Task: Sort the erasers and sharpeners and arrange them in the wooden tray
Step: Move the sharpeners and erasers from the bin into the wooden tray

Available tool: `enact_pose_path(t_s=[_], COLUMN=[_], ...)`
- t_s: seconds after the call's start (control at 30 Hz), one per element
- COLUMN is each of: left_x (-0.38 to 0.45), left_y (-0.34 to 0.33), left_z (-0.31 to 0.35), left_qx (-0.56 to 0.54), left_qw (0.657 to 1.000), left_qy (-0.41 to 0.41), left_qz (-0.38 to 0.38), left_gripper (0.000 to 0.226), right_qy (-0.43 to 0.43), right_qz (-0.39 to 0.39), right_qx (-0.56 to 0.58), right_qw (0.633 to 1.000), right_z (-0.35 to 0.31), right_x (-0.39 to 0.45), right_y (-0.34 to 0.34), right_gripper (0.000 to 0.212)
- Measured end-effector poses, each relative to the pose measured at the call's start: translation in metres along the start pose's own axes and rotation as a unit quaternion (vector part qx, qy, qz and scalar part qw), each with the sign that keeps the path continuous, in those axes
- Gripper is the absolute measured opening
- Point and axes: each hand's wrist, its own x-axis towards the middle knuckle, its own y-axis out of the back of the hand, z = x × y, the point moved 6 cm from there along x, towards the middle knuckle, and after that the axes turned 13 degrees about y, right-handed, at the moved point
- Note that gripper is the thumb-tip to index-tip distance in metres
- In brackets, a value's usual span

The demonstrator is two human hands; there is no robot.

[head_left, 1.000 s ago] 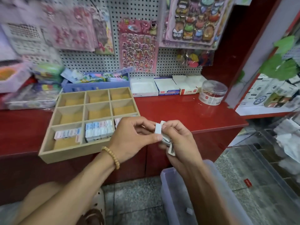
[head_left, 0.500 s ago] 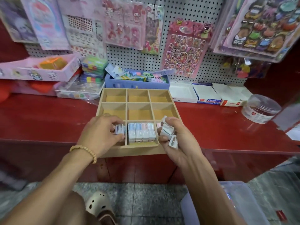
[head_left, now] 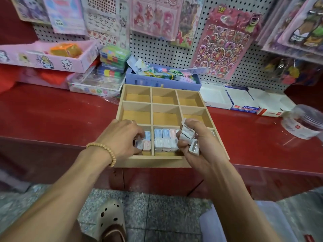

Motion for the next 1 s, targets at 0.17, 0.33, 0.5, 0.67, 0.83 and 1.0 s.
enact_pose_path(t_s=[0.17, 0.33, 0.5, 0.67, 0.83, 1.0], left_x=[-0.001, 0.001, 0.004, -0.002, 0.001, 0.007], left_y=[0.006, 0.004, 0.004, 0.027, 0.029, 0.032], left_z=[-0.02, -0.019, -0.021, -0.019, 0.005, 0.005], left_qx=[-0.061, -0.043, -0.059, -0.377, -0.541, -0.551], left_qw=[0.998, 0.999, 0.998, 0.923, 0.838, 0.832], left_qy=[0.019, 0.016, 0.019, 0.019, 0.029, 0.031], left_qz=[-0.007, -0.012, -0.016, 0.077, 0.061, 0.062], left_gripper=[0.048, 0.04, 0.048, 0.024, 0.022, 0.027], right_qy=[-0.005, -0.014, -0.031, -0.051, -0.051, -0.029], right_qz=[0.007, -0.002, -0.011, -0.025, -0.053, -0.077], right_qx=[0.0, 0.0, 0.023, 0.05, 0.049, 0.023], right_qw=[1.0, 1.0, 0.999, 0.997, 0.996, 0.996], right_z=[0.005, 0.01, 0.018, 0.028, 0.034, 0.039], right_x=[0.0, 0.002, 0.005, 0.013, 0.015, 0.026], right_y=[-0.003, -0.011, -0.022, -0.034, -0.05, -0.056], right_gripper=[0.005, 0.008, 0.01, 0.012, 0.012, 0.02])
